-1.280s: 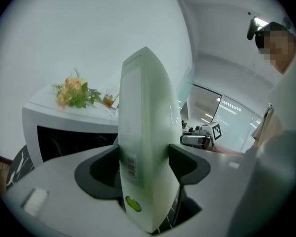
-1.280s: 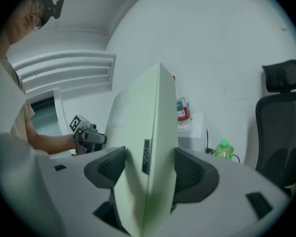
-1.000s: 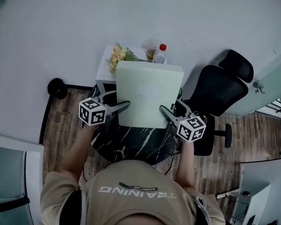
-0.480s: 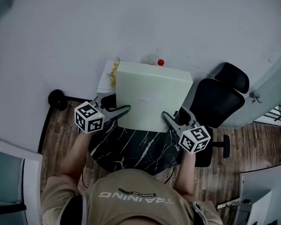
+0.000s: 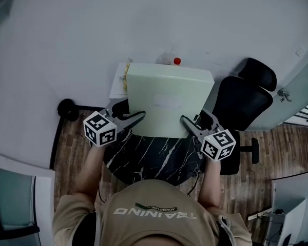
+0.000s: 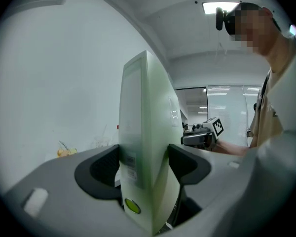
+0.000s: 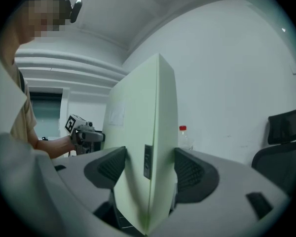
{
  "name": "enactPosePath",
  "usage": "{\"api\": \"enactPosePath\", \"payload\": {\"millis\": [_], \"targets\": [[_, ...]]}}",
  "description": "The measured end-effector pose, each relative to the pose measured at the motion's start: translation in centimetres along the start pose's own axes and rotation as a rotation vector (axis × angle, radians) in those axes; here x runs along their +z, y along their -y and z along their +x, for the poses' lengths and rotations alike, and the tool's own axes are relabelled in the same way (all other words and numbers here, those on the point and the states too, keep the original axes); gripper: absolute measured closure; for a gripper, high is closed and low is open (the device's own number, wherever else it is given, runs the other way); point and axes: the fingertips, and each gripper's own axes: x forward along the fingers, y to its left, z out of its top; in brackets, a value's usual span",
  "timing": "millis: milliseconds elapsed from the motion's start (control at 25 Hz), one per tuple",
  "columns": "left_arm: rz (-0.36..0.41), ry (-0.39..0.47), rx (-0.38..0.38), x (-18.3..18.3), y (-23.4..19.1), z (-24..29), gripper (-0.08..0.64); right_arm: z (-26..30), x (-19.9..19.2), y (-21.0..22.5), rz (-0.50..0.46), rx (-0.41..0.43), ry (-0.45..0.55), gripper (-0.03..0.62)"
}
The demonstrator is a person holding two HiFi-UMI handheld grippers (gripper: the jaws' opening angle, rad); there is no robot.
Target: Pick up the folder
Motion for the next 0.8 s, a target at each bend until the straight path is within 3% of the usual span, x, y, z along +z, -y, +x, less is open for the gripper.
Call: {"api": "enactPosePath", "payload": {"millis": [800], "targets": [[0.011, 0.004, 0.003, 0.1, 0.2, -0.6, 0.259, -0.2, 0.1, -0.8, -0.011, 0.0, -0.005, 0.322]]}}
